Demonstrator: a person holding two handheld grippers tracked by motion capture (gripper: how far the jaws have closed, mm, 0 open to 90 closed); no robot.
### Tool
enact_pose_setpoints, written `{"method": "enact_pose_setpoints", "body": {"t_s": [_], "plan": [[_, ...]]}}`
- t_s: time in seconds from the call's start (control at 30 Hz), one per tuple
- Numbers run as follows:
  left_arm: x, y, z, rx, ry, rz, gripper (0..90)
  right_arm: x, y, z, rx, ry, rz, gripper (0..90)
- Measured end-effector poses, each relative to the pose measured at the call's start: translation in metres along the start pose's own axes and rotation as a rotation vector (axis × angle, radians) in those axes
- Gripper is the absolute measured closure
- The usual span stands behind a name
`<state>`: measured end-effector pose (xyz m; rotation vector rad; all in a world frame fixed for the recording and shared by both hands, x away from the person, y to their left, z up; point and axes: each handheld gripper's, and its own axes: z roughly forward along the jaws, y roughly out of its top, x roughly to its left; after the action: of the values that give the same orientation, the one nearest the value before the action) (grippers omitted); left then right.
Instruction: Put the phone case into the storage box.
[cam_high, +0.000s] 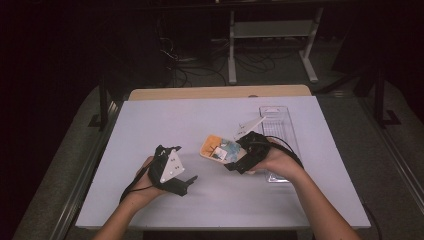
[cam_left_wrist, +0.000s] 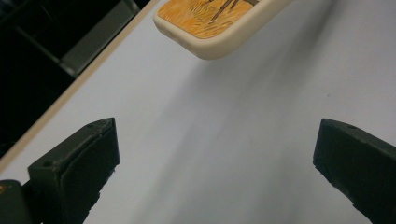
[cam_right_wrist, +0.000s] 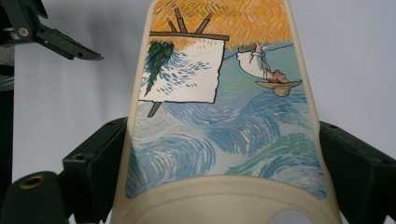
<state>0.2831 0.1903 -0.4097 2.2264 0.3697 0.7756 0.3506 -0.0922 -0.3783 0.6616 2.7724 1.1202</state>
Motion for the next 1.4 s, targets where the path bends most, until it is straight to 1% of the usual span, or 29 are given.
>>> {"method": "enact_pose_setpoints", "body": {"t_s": [0.1, 0.13, 0.2, 0.23, 0.27, 0.3, 0.33, 0.37, 0.4, 0.43, 0.47, 0.5, 0.67, 0.77, 0.8, 0.83, 0.9, 1.03, 1.07, 1.1, 1.17, 1.2, 1.3, 1.37, 1.4], "plan": [[-0.003, 0.001, 0.001, 0.001, 0.014, 0.026, 0.0, 0.0, 0.0, 0.0, -0.001, -0.002, -0.004, 10.2], [-0.005, 0.001, 0.002, -0.001, 0.018, 0.026, 0.0, 0.0, 0.0, 0.0, 0.0, -0.001, -0.003, 10.2], [-0.006, 0.001, 0.002, 0.007, 0.027, 0.049, 0.0, 0.0, 0.0, 0.001, 0.001, 0.002, -0.005, 10.2], [-0.008, 0.001, 0.004, -0.015, 0.033, 0.031, 0.0, 0.0, 0.0, 0.001, 0.003, 0.003, -0.005, 10.2], [-0.007, 0.001, 0.002, 0.014, 0.037, 0.064, 0.0, 0.001, 0.0, 0.001, 0.004, 0.003, -0.005, 10.2], [-0.008, 0.002, 0.002, 0.019, 0.042, 0.071, 0.0, 0.001, 0.0, 0.001, 0.003, 0.004, -0.004, 10.2], [-0.009, 0.002, 0.002, 0.01, 0.051, 0.074, 0.0, 0.001, 0.0, 0.001, 0.001, 0.003, -0.006, 10.2], [-0.009, 0.002, 0.002, 0.021, 0.051, 0.091, 0.0, 0.001, 0.0, 0.001, 0.001, 0.003, -0.004, 10.2], [-0.009, 0.001, 0.002, 0.015, 0.06, 0.097, 0.0, 0.0, 0.0, 0.0, 0.0, 0.003, -0.003, 10.2], [-0.01, 0.001, 0.002, 0.023, 0.068, 0.108, 0.0, 0.0, 0.0, 0.0, 0.001, 0.003, -0.004, 10.2], [-0.011, 0.001, 0.003, 0.013, 0.076, 0.112, 0.0, 0.0, 0.0, 0.001, 0.001, 0.003, -0.004, 10.2], [-0.011, 0.001, 0.003, 0.013, 0.083, 0.129, 0.0, 0.001, 0.0, 0.001, 0.001, 0.002, -0.005, 10.2], [-0.015, 0.001, 0.004, 0.007, 0.12, 0.173, 0.0, 0.0, 0.0, 0.001, 0.0, 0.007, -0.008, 10.2], [-0.018, 0.001, 0.005, 0.009, 0.156, 0.218, 0.0, 0.001, 0.001, 0.002, 0.001, 0.01, -0.009, 10.2], [-0.019, 0.002, 0.005, 0.008, 0.165, 0.227, 0.0, 0.001, 0.001, 0.002, 0.0, 0.01, -0.009, 10.2], [-0.019, 0.002, 0.004, 0.011, 0.18, 0.251, 0.0, 0.001, 0.001, 0.002, 0.001, 0.01, -0.009, 10.2], [-0.021, 0.002, 0.004, 0.006, 0.198, 0.26, 0.0, 0.002, 0.001, 0.002, 0.002, 0.011, -0.008, 10.2], [-0.024, 0.003, 0.003, 0.019, 0.236, 0.307, 0.0, 0.002, 0.001, 0.002, 0.001, 0.01, -0.009, 10.2], [-0.024, 0.003, 0.003, 0.019, 0.236, 0.307, 0.0, 0.002, 0.001, 0.002, 0.001, 0.011, -0.009, 10.2], [-0.026, 0.002, 0.003, 0.02, 0.255, 0.327, 0.0, 0.002, 0.001, 0.002, -0.001, 0.012, -0.012, 10.2], [-0.029, 0.002, 0.003, 0.028, 0.263, 0.344, 0.0, 0.003, 0.001, 0.002, -0.002, 0.011, -0.014, 10.2], [-0.03, 0.001, 0.005, 0.015, 0.282, 0.359, 0.0, 0.003, 0.001, 0.002, -0.004, 0.012, -0.015, 10.2], [-0.034, 0.001, 0.007, 0.024, 0.292, 0.388, 0.0, 0.003, 0.001, 0.003, -0.004, 0.013, -0.015, 10.2], [-0.036, 0.0, 0.009, 0.035, 0.302, 0.424, 0.0, 0.002, 0.001, 0.003, -0.004, 0.015, -0.014, 10.2], [-0.037, 0.0, 0.01, 0.038, 0.316, 0.44, 0.0, 0.002, 0.001, 0.003, -0.004, 0.016, -0.013, 10.2]]}}
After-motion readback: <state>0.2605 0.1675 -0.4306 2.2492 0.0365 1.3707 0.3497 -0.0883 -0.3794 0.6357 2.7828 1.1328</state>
